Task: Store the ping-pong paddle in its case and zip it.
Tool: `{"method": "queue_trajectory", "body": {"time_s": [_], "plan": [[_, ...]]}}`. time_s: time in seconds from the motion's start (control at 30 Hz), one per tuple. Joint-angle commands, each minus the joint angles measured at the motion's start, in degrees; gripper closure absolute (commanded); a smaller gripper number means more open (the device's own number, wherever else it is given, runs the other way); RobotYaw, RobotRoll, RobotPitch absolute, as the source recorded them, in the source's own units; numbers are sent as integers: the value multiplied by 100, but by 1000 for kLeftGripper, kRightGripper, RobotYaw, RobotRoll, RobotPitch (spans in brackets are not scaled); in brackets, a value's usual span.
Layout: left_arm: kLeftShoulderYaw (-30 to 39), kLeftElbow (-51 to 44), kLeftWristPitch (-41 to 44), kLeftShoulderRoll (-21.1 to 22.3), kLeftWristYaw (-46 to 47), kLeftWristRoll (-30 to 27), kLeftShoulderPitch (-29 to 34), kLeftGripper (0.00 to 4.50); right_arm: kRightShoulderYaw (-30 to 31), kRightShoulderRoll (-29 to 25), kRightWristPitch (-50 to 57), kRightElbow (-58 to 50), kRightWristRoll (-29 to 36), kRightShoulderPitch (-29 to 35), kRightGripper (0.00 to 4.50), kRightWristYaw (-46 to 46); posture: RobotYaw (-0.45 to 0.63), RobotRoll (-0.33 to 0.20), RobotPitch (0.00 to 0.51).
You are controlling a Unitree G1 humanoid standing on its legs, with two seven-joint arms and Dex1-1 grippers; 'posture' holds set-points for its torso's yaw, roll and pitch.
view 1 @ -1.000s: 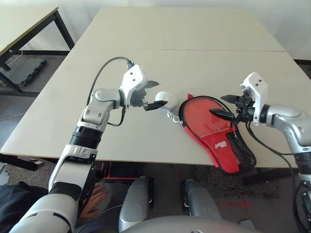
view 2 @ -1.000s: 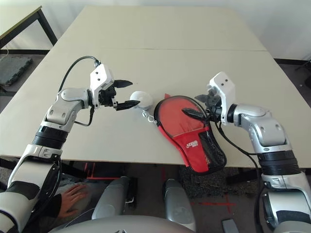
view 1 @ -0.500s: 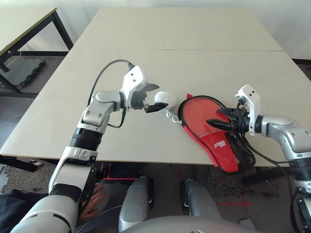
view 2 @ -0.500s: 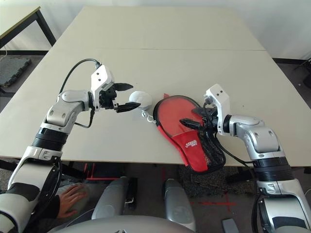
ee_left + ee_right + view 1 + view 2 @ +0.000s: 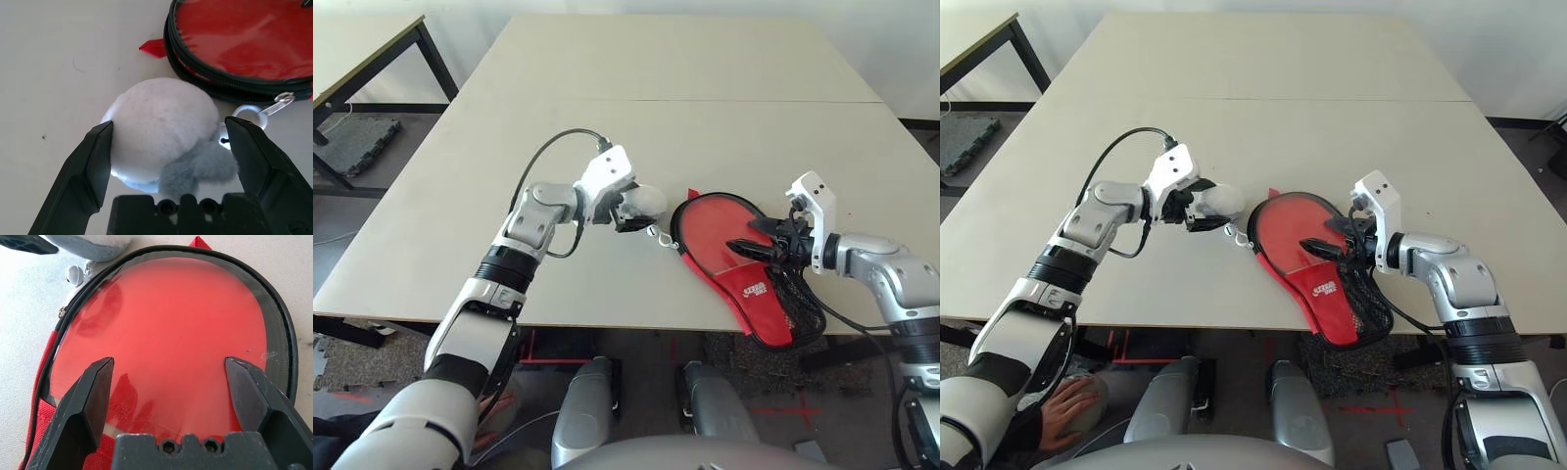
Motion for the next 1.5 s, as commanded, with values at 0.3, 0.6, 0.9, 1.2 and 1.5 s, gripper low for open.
{"method": "queue_trajectory", "body": {"time_s": [0.3, 0.6, 0.9, 1.2, 1.5], "plan": [[-38, 1029, -668, -220, 243, 427, -428, 3300, 88, 178, 182, -84, -15, 268, 0, -162, 67, 0, 116], [87, 1899, -1203, -479, 715, 589, -941, 4339, 181, 136, 306, -114, -89, 458, 0, -248, 65, 0, 121], [84, 2691, -1751, -603, 1225, 840, -1495, 4339, 375, -25, 310, -151, -261, 602, 0, -229, 66, 0, 131], [-24, 3774, -2254, -846, 2260, 1387, -2255, 4339, 342, -141, 415, -326, -207, 859, 0, -254, 44, 0, 146], [-39, 4388, -2474, -1359, 3120, 1812, -2782, 4339, 218, -131, 608, -713, -63, 1192, 0, -393, -4, 0, 170]]}}
